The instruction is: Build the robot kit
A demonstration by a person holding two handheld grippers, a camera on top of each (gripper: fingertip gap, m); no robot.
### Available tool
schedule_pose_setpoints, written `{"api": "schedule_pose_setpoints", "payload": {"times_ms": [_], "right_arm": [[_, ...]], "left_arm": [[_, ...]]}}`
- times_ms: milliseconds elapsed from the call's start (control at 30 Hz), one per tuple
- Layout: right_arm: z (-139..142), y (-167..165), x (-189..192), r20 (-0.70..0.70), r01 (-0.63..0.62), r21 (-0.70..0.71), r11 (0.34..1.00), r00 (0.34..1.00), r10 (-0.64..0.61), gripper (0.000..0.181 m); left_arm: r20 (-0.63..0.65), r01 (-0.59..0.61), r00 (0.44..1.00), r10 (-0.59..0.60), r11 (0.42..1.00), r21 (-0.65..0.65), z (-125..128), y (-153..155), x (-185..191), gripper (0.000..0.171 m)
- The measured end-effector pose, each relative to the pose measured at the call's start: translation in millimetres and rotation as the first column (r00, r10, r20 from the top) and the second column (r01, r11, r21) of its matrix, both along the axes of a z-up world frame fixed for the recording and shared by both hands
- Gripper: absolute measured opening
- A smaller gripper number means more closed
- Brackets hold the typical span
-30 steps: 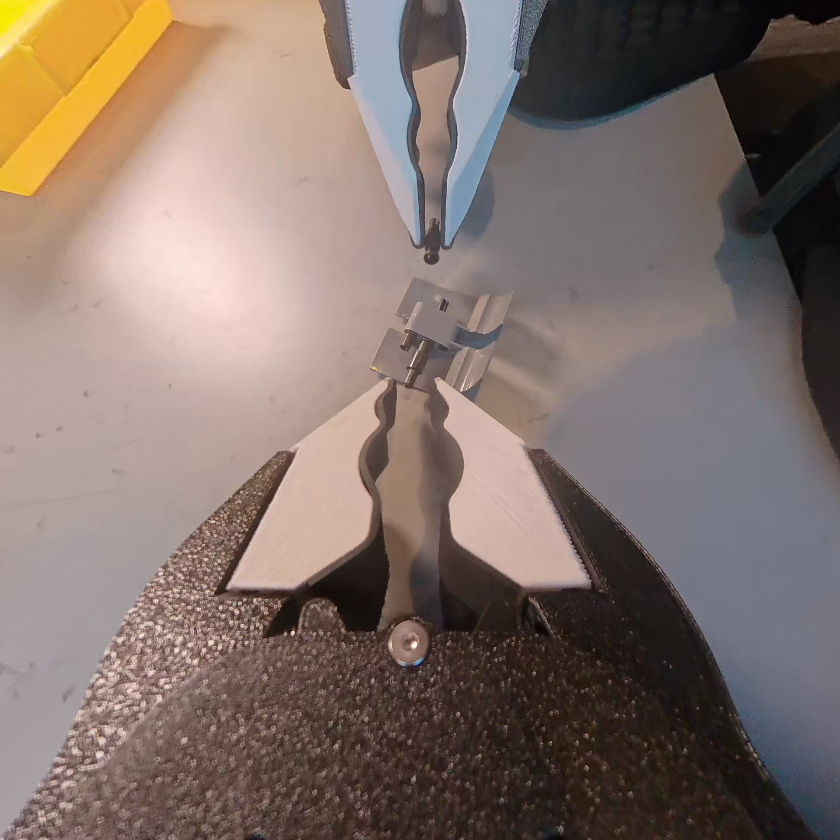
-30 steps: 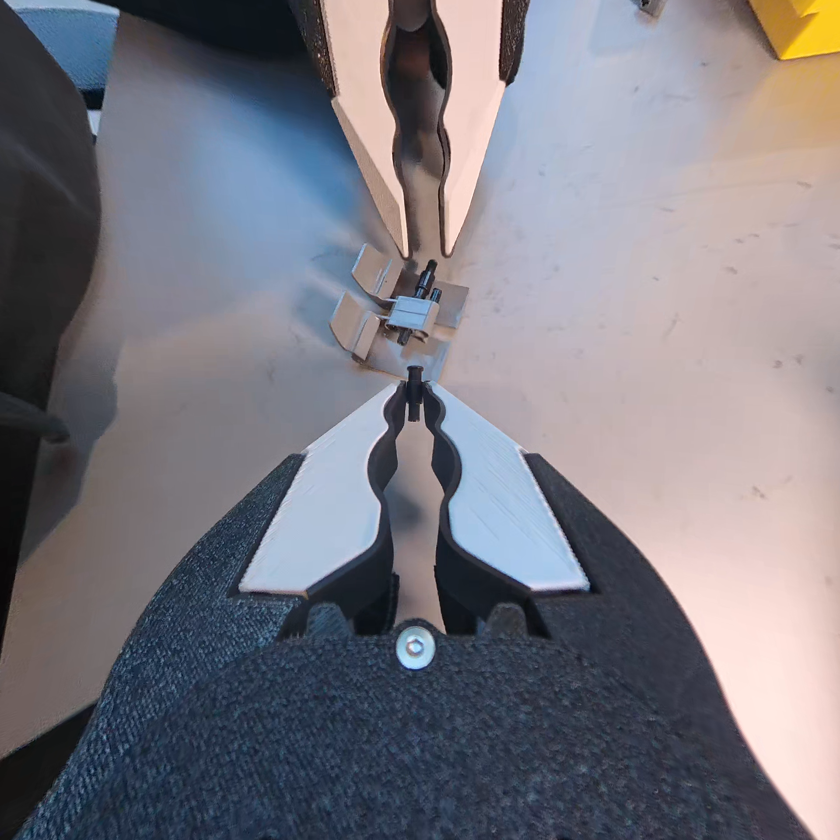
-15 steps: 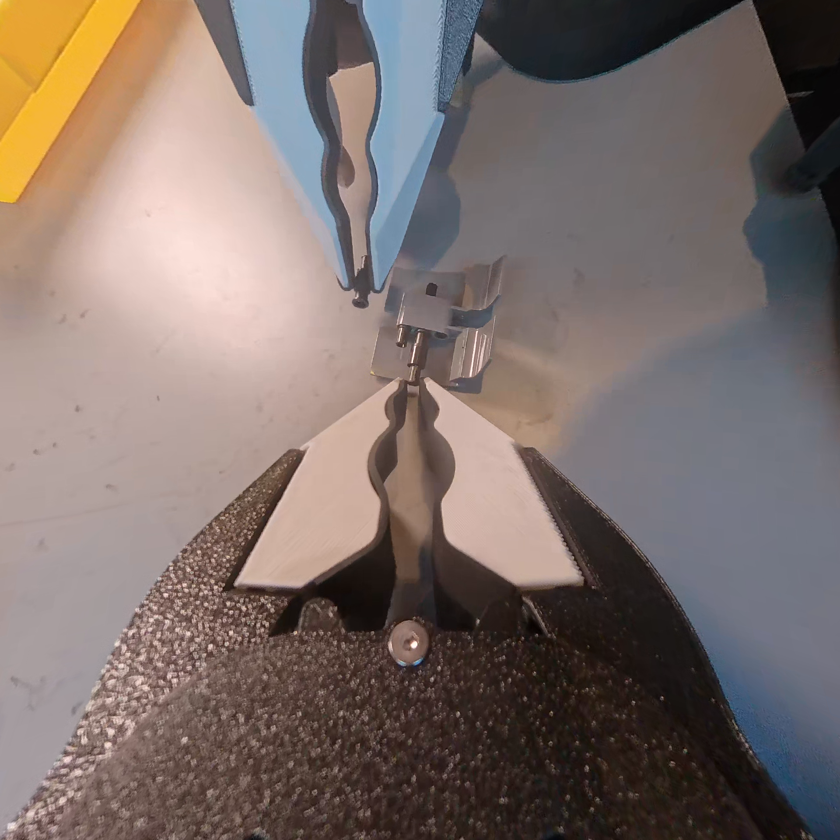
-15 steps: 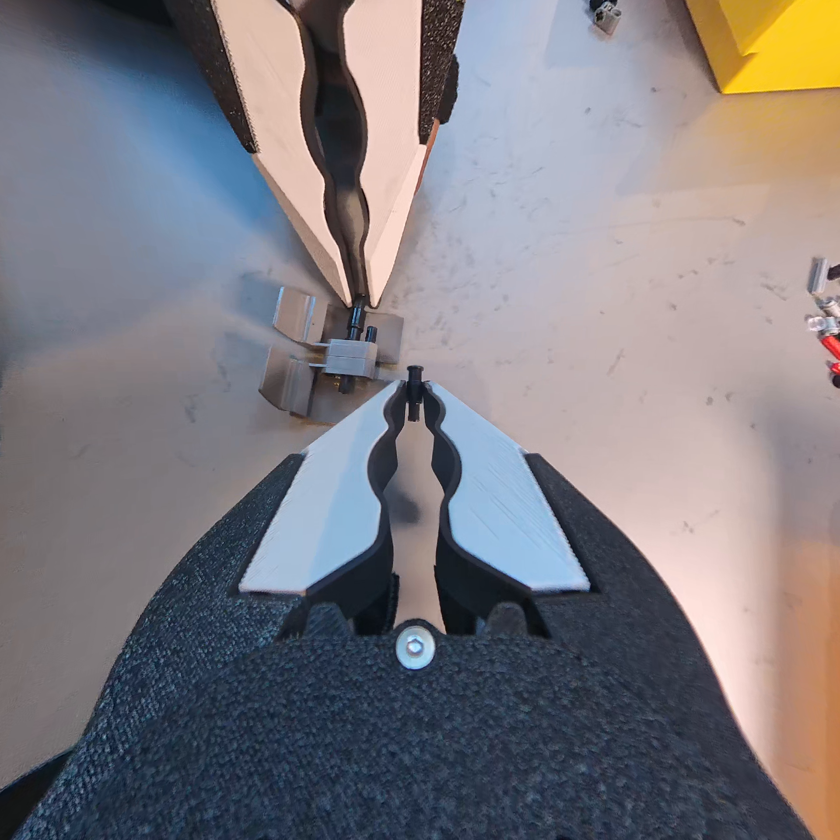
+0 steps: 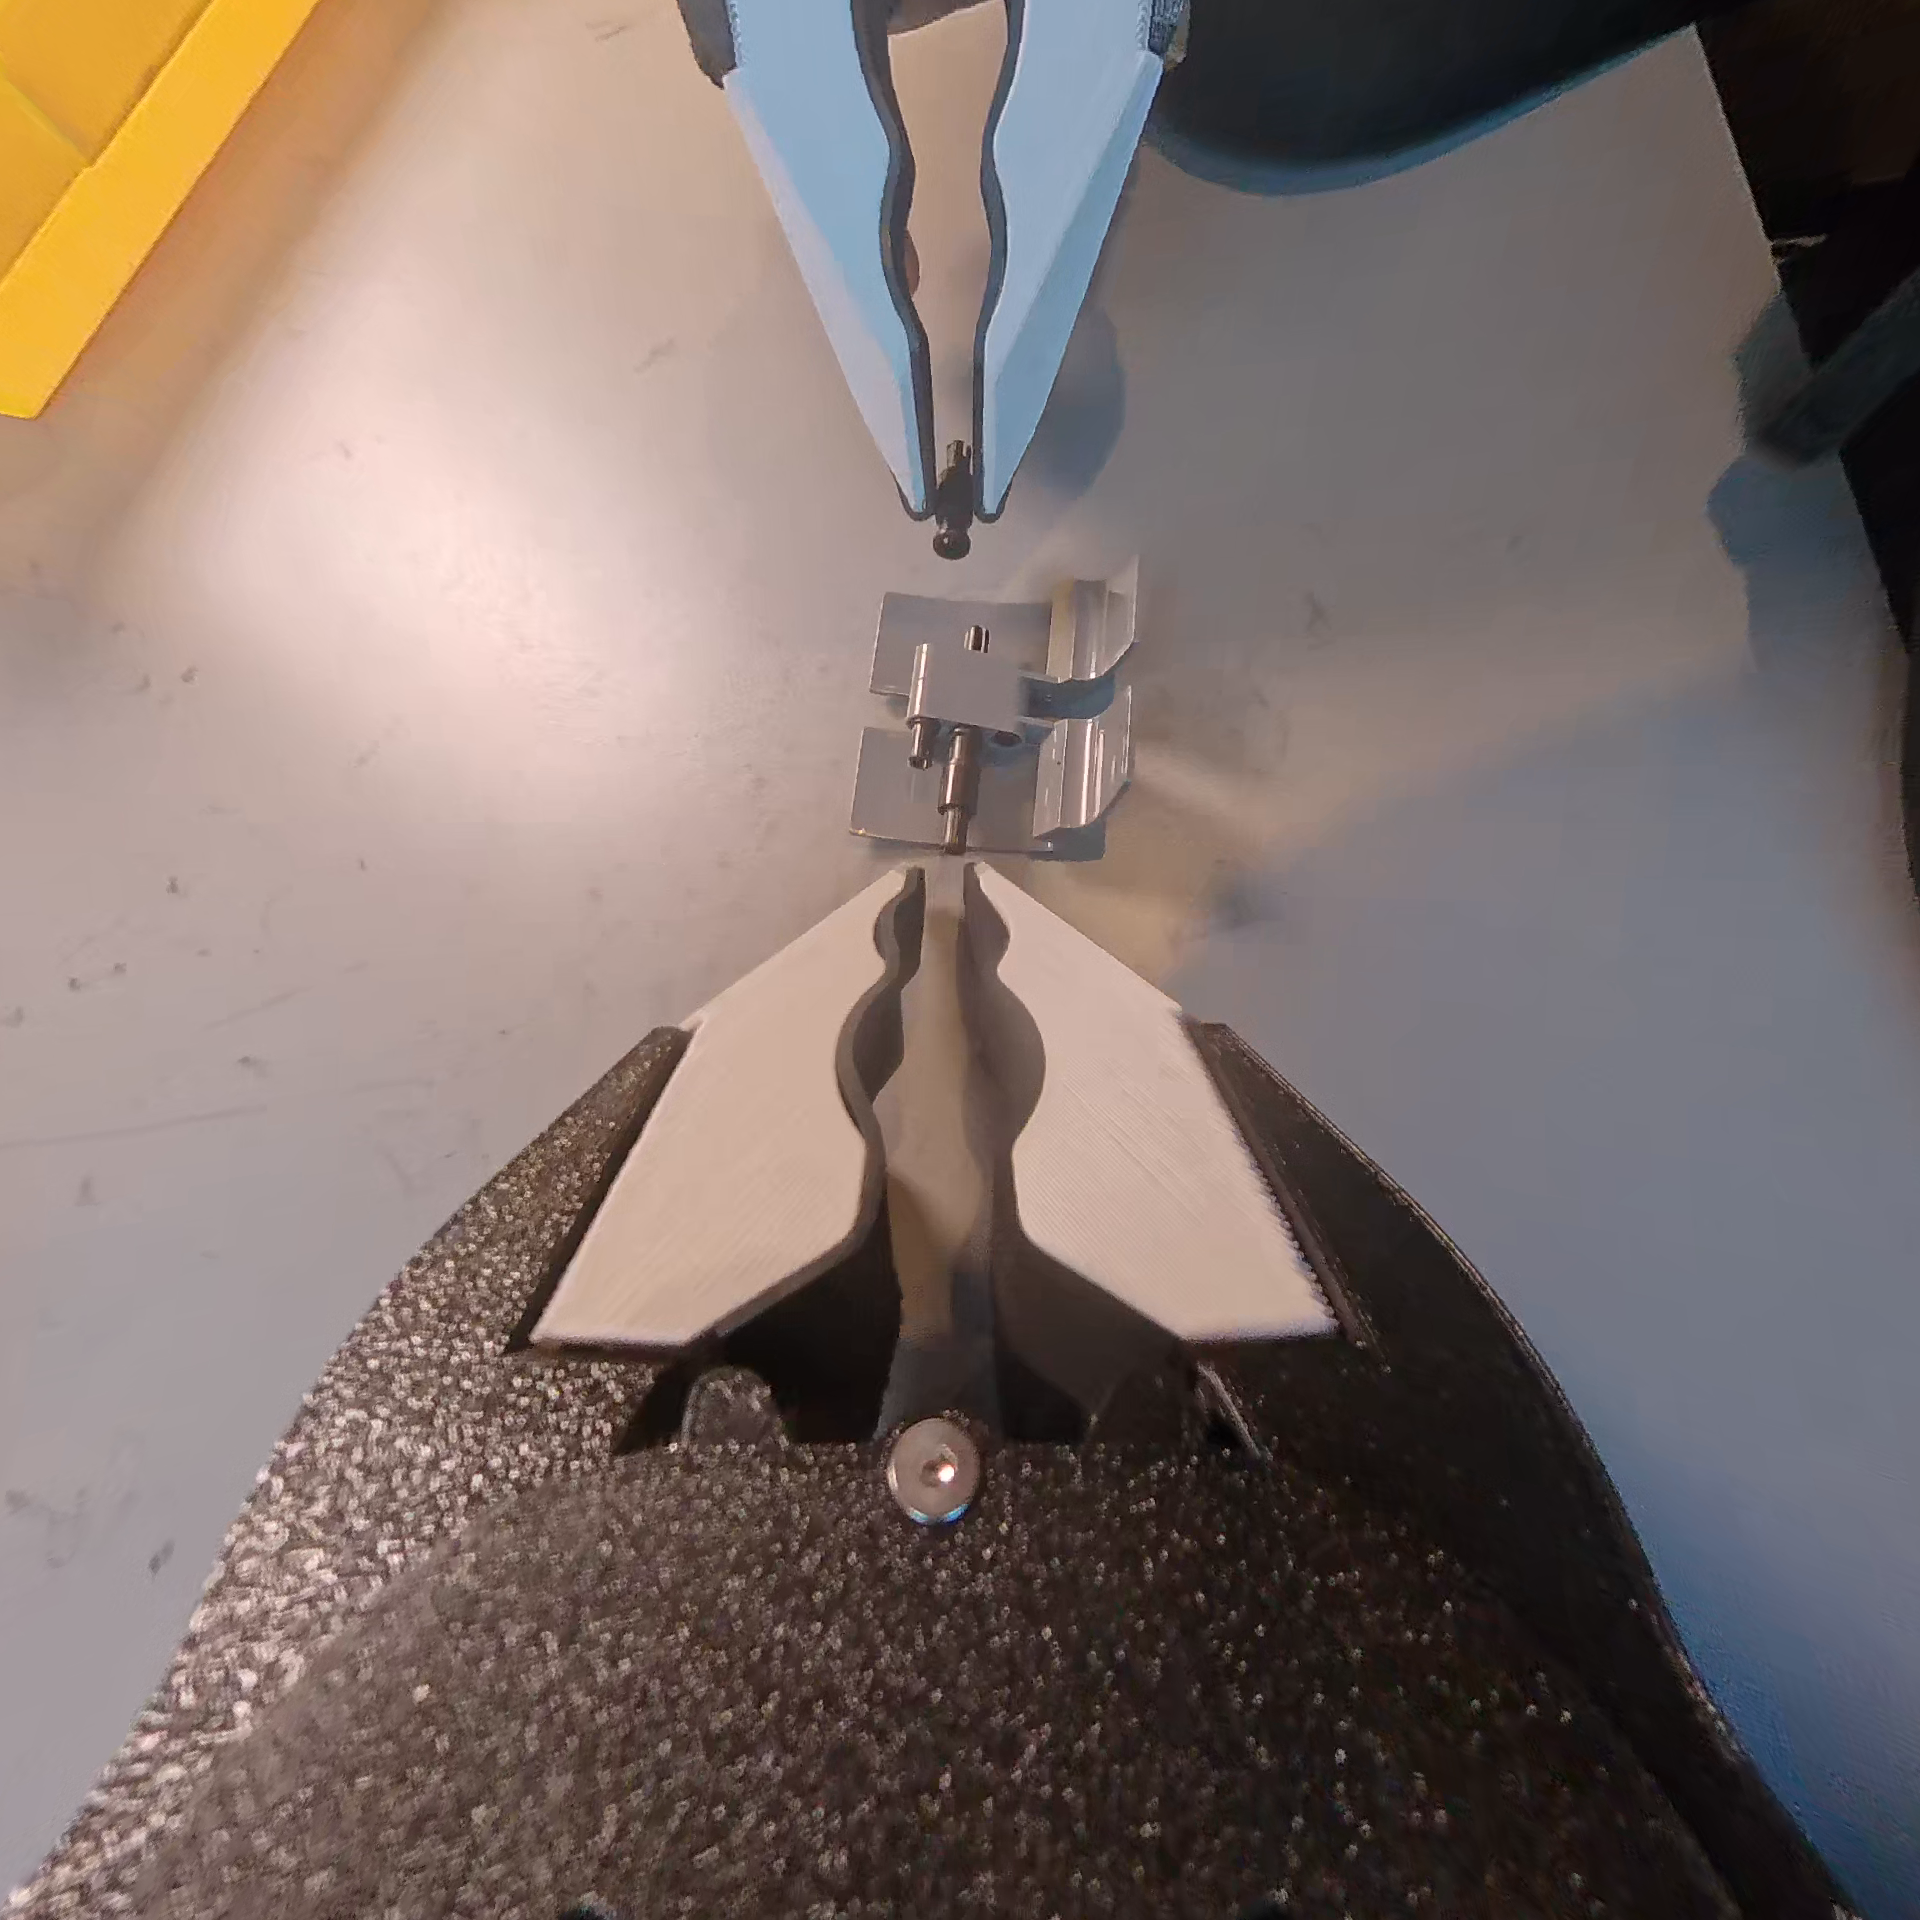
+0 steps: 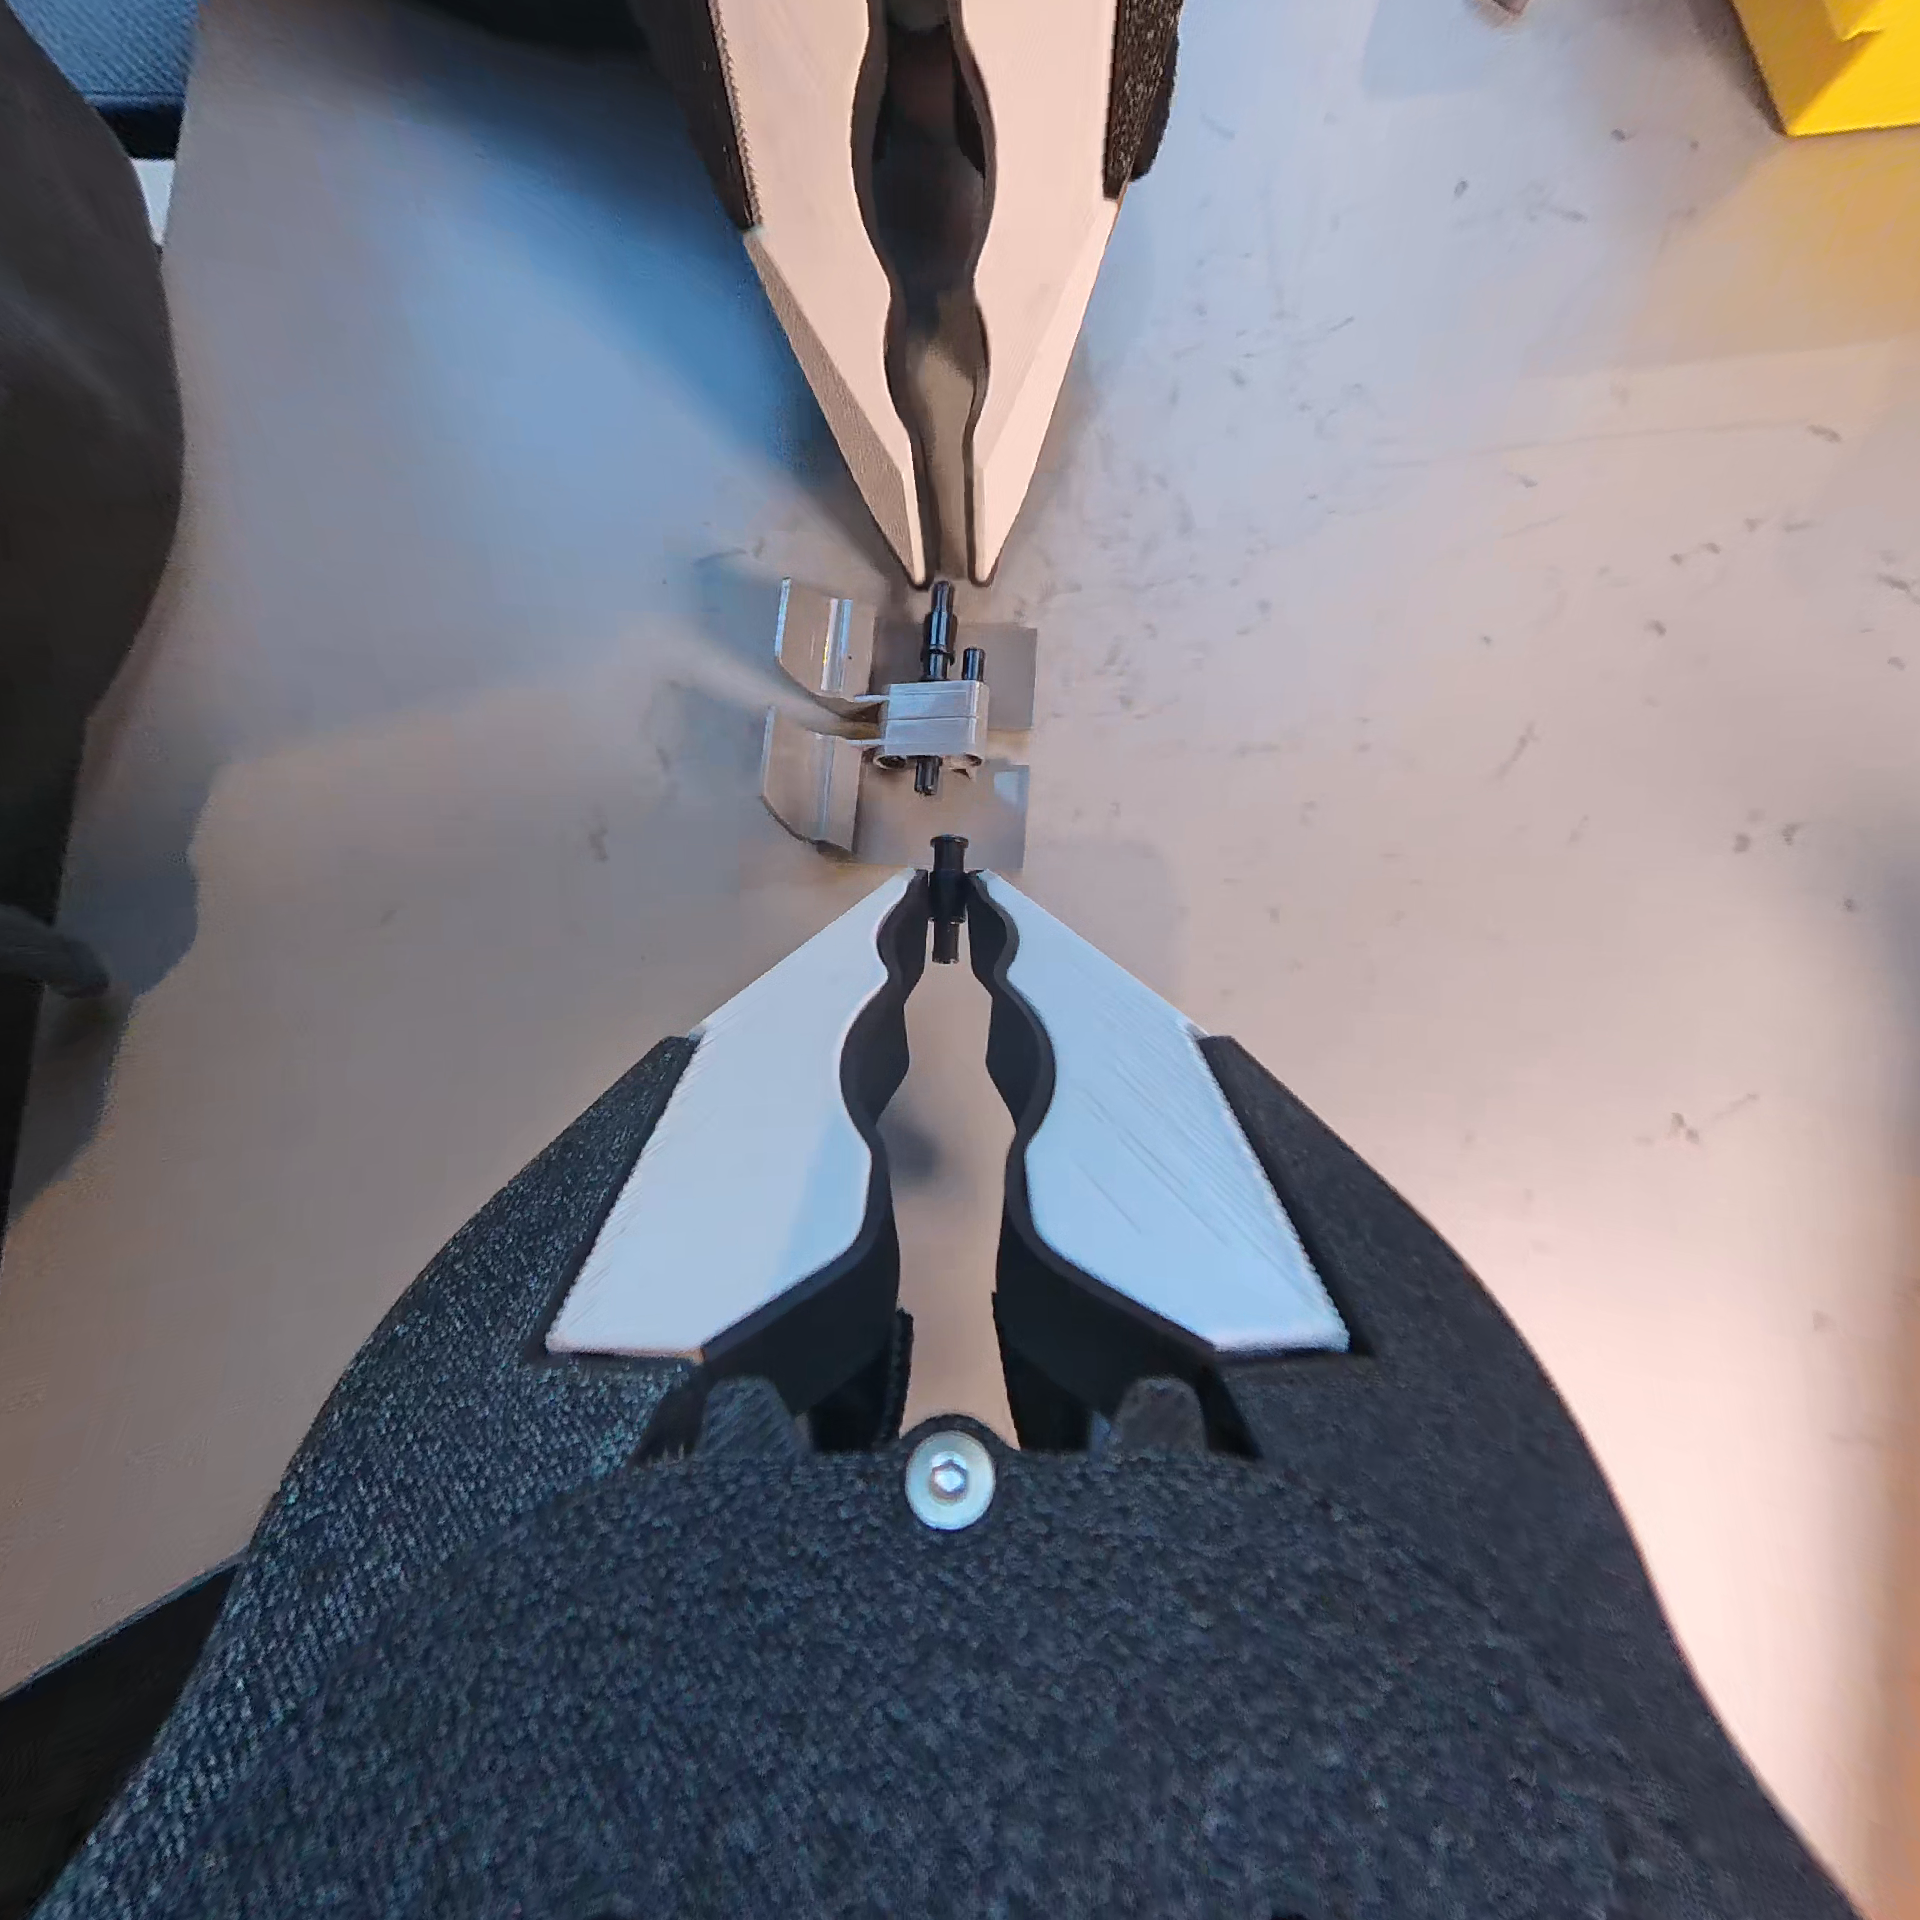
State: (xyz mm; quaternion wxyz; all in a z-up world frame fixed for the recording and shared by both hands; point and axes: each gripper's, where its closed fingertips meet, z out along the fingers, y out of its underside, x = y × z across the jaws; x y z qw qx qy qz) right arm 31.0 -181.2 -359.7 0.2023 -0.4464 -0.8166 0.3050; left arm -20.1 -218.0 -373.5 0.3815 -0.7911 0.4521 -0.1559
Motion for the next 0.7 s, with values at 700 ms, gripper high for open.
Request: {"api": "schedule_pose_setpoints", "payload": {"times_ms": [700], "right_arm": [[-12.5, -4.4, -5.9, 0.020, -0.001, -0.020, 1.000, 1.000, 0.001, 0.007]], "left_arm": [[-0.053, 0.026, 0.998, -0.023, 0.998, 0.060, -2.3, 2.3, 11.4, 0.003]]}}
